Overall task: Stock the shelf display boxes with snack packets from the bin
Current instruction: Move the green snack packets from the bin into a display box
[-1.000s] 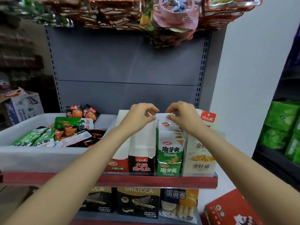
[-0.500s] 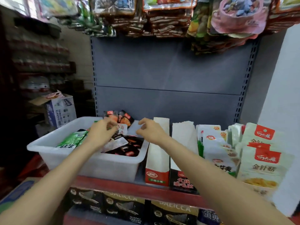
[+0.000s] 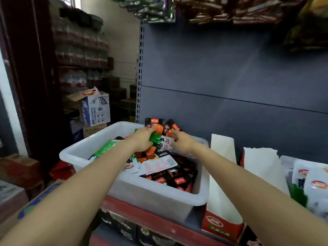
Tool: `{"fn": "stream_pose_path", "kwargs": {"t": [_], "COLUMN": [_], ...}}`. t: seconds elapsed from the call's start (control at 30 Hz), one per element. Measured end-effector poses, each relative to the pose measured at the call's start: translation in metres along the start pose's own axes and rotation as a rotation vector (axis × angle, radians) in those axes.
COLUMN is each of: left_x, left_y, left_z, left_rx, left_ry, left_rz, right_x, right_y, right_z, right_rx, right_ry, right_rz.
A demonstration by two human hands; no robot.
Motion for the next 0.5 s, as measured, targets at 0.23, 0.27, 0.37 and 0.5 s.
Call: {"fn": "stream_pose_path", "kwargs": {"t": [0.23,0.27,0.37,0.5], "left_x": [0.005,0.006,0.012,0.02], "left_y": [-0.003,-0.002,0.002,0.018], "left_z": [0.0,-0.001,-0.006,0.001], "left_rx": [0.039,0.044,0.028,-0.042], "left_ry": [-0.215,-0.176,0.017,0.213], "left_rz": [0.162,0.178,0.242,0.346], "right_x": [-0.008,-0.008,0.0,0.016], "right_y": [-0.013,-0.012,-0.004,0.021], "right_z": [-0.004,-0.004,-0.004,-0.011], "right_rx": [0.001,0.001,0.011,0.116], "right_ry": [0.16,0.139,0.003,-0.185], "right_rz": [0.067,0.094,0.193,0.354]}}
Point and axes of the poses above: each hand's wrist, its own y-axis away from the middle knuckle, its own x-axis out of the back of the hand, z = x × y, the point moved 2 cm from there along -y, towards the middle knuckle, and after that the axes turned 3 degrees about y, right-handed, at the moved point
